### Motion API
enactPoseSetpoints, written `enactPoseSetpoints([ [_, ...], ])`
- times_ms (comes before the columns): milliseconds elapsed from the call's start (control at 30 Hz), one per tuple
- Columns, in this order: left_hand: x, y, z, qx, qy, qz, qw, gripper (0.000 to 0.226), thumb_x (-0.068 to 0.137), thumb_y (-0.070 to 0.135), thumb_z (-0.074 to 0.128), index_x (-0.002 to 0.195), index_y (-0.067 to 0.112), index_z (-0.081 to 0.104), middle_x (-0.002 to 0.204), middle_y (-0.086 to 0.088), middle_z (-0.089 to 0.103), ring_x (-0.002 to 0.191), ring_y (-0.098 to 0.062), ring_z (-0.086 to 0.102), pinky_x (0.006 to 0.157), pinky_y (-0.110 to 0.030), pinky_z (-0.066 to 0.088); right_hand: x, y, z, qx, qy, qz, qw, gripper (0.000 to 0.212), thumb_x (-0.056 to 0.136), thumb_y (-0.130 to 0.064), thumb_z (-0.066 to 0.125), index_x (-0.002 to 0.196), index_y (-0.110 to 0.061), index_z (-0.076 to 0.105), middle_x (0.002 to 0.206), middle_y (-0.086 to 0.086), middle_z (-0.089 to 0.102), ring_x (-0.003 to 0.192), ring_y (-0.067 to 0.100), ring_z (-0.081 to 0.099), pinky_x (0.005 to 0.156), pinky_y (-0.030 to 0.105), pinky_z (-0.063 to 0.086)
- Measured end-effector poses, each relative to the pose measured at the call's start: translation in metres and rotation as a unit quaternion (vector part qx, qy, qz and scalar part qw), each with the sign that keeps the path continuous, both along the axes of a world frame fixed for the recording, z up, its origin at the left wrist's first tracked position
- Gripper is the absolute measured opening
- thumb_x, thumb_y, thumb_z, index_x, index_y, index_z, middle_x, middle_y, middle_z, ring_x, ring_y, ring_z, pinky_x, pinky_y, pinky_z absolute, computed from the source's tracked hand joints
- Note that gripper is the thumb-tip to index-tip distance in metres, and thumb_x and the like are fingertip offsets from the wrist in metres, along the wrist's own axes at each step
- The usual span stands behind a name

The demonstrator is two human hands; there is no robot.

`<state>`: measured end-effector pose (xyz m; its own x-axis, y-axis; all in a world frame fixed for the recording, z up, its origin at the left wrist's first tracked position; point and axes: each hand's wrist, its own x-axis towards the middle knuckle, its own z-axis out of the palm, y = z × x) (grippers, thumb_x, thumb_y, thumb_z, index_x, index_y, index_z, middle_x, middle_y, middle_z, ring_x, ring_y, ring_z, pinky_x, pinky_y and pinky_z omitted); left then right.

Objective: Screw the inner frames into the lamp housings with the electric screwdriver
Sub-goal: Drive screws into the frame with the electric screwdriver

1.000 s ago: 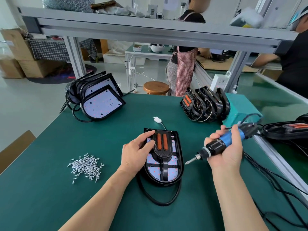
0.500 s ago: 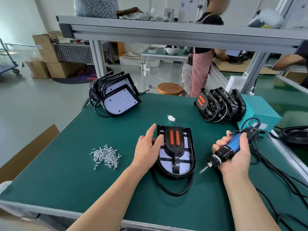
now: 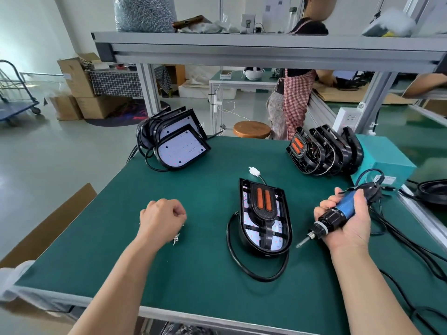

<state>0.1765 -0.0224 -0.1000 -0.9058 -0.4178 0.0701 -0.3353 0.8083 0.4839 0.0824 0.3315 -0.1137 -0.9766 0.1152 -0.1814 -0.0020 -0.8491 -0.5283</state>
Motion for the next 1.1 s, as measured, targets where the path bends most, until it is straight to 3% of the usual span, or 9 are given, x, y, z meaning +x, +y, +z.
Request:
enactPoseSetpoints([
  [100,0.003,-0.008,0.005,-0.003,-0.047,-0.004,0.999,0.016,0.083,0.03,0.072,0.071,0.035,0.063,0.079,0.017,0.066,0.104,-0.021,0.057,0.092,-0.035,0.035,0.001,0.0,-0.001,0.001,-0.002,0.001,1.0,0.037,0.094,-0.053,0.061,0.102,-0.018,0.059,0.074,-0.009,0.053,0.06,0.006,0.049,0.058,0.02,0.036],
  [233,0.005,-0.01,0.007,-0.038,-0.075,-0.024,0.996,0.017,0.08,0.034,0.074,0.072,0.035,0.059,0.081,0.017,0.067,0.104,-0.019,0.054,0.086,-0.035,0.029,0.001,0.001,-0.002,-0.003,0.0,0.003,1.0,0.036,0.094,-0.054,0.06,0.101,-0.018,0.059,0.074,-0.009,0.053,0.06,0.006,0.049,0.059,0.02,0.035],
  [600,0.007,0.001,0.005,-0.078,-0.024,-0.043,0.996,0.016,0.089,0.019,0.062,0.078,0.03,0.06,0.091,0.008,0.06,0.1,-0.023,0.05,0.085,-0.033,0.026,0.001,0.002,-0.004,-0.012,-0.002,0.002,1.0,0.037,0.094,-0.055,0.06,0.1,-0.019,0.06,0.074,-0.01,0.053,0.06,0.007,0.049,0.063,0.022,0.032],
  [667,0.01,0.009,0.008,-0.033,0.038,-0.062,0.997,0.016,0.09,0.013,0.06,0.08,0.025,0.057,0.087,0.007,0.061,0.092,-0.023,0.056,0.081,-0.034,0.037,0.001,0.0,-0.002,-0.017,-0.008,0.0,1.0,0.036,0.094,-0.055,0.06,0.1,-0.019,0.06,0.074,-0.01,0.053,0.059,0.006,0.049,0.061,0.022,0.034],
  [733,0.013,0.021,0.013,0.037,0.092,-0.071,0.992,0.018,0.09,0.01,0.06,0.079,0.024,0.057,0.076,0.01,0.063,0.075,-0.016,0.059,0.067,-0.03,0.047,0.004,-0.002,0.001,-0.027,-0.016,-0.007,0.999,0.035,0.093,-0.054,0.062,0.099,-0.019,0.06,0.074,-0.01,0.054,0.059,0.006,0.049,0.061,0.021,0.033],
  [833,0.018,0.05,0.025,0.184,0.133,-0.08,0.971,0.022,0.087,0.009,0.069,0.074,0.026,0.065,0.068,0.015,0.064,0.057,-0.004,0.051,0.05,-0.014,0.041,0.009,-0.008,0.012,-0.07,-0.017,-0.02,0.997,0.032,0.088,-0.05,0.068,0.096,-0.02,0.06,0.074,-0.012,0.053,0.058,0.004,0.05,0.064,0.019,0.03],
  [967,0.023,0.089,0.036,0.385,0.137,-0.121,0.904,0.025,0.083,-0.002,0.076,0.073,0.021,0.075,0.071,0.006,0.072,0.066,-0.003,0.061,0.065,-0.011,0.048,0.017,-0.018,0.042,-0.077,-0.016,-0.05,0.996,0.025,0.09,-0.042,0.071,0.091,-0.021,0.058,0.071,-0.012,0.054,0.055,0.004,0.051,0.053,0.018,0.035],
  [1100,0.026,0.119,0.04,0.461,0.115,-0.159,0.865,0.026,0.083,-0.005,0.076,0.075,0.02,0.077,0.079,-0.002,0.075,0.075,-0.008,0.067,0.073,-0.014,0.052,0.03,-0.03,0.07,-0.055,-0.029,-0.098,0.993,0.025,0.09,-0.039,0.073,0.096,-0.022,0.056,0.068,-0.01,0.056,0.054,0.007,0.052,0.051,0.019,0.038],
])
